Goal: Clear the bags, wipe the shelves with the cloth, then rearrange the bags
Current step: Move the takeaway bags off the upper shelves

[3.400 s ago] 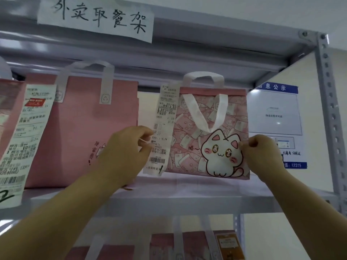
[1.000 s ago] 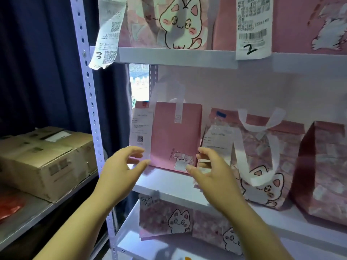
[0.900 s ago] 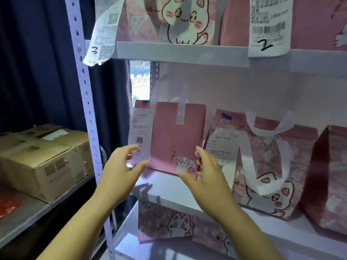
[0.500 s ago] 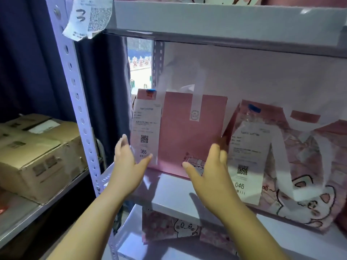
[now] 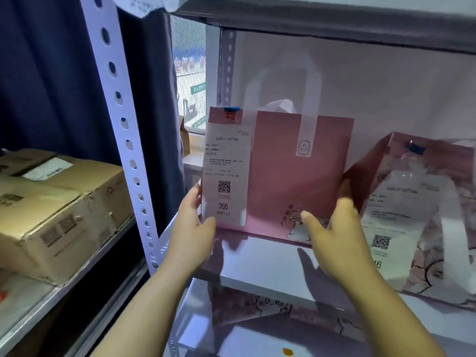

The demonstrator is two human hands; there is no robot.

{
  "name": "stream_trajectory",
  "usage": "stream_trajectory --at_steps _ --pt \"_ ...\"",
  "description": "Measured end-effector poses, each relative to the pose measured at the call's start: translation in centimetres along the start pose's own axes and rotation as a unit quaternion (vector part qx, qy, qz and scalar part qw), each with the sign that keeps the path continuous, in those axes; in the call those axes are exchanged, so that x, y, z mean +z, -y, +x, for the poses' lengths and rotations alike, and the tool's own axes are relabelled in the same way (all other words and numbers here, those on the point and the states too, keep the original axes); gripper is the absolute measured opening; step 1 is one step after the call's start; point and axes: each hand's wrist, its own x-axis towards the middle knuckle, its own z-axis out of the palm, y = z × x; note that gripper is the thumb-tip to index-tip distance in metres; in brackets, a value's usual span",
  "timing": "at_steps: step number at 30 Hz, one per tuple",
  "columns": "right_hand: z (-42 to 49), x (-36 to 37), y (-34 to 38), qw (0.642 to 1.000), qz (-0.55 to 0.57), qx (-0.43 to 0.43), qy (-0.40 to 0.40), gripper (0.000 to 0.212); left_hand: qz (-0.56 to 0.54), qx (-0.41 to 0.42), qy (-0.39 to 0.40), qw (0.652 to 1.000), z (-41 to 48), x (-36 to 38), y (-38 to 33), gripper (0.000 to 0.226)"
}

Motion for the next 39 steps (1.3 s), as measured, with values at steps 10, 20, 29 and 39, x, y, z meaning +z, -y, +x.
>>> stream_trajectory --at_steps 10,20,29,39 --pt "-0.2 0.7 0.0 1.000 -0.008 0.002 -0.020 0.025 0.042 0.009 -0.009 0.999 -0.3 -0.6 0.7 0.064" --pt "-3.4 -1.4 1.0 0.983 0.133 -0.085 -0.096 0.025 0.058 0.111 -0.017 0.992 -2.1 -0.5 -3.0 0.035" --pt "-6.7 -7.1 -2.9 0.969 0.150 -0.037 -0.195 0.013 -0.013 0.141 0.114 0.983 -3.9 5.0 -5.1 0.025" --pt "-6.0 -14.6 -11.4 0.955 0.056 0.039 -0.289 0.032 -0.024 0.107 0.126 0.986 -4.6 12.7 -4.6 0.034"
